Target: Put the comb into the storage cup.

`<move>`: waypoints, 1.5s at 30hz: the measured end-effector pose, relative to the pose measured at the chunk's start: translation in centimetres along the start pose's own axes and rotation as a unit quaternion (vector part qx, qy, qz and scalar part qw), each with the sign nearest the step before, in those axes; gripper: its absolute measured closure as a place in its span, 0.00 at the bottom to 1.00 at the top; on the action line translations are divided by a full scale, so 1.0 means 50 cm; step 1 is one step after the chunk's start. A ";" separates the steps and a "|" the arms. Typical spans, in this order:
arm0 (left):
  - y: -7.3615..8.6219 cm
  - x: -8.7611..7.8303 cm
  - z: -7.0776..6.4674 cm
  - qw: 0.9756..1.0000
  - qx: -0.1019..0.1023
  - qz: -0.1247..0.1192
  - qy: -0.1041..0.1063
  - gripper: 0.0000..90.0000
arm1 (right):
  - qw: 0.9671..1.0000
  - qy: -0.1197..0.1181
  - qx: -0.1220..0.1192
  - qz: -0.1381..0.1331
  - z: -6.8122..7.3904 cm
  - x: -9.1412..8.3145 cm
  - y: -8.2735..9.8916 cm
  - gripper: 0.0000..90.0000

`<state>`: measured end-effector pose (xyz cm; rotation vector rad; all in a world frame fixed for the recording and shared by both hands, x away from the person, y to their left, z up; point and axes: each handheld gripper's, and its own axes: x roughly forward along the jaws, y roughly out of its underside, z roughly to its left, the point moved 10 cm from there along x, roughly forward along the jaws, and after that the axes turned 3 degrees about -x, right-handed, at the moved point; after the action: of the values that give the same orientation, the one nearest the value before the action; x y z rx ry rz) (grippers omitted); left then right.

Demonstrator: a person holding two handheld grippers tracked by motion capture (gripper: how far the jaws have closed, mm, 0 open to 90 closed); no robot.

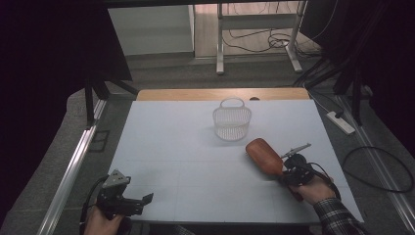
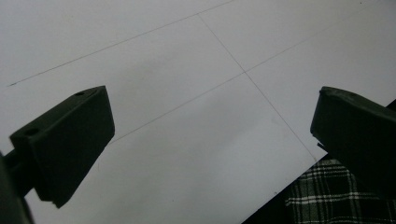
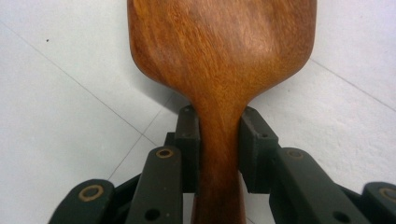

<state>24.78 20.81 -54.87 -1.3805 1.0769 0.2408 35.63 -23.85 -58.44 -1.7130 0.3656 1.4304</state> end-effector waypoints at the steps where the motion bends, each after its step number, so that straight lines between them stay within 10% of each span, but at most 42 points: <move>1: 0.000 0.000 0.000 1.000 0.000 0.000 0.001 0.00 | 1.000 0.005 -0.003 -0.004 0.000 -0.002 -0.001 0.80; 25: -0.025 0.014 -0.023 0.999 0.038 -0.002 0.034 0.00 | 0.998 0.017 -0.013 -0.066 0.006 -0.042 -0.023 0.80; 45: -0.123 0.065 -0.056 0.997 0.046 -0.020 0.063 0.00 | 0.992 0.012 -0.020 -0.126 0.020 -0.087 -0.051 0.80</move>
<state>29.52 15.45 -52.63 -1.3466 1.1485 0.0736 35.39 -22.85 -53.41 -1.7406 0.1286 1.2422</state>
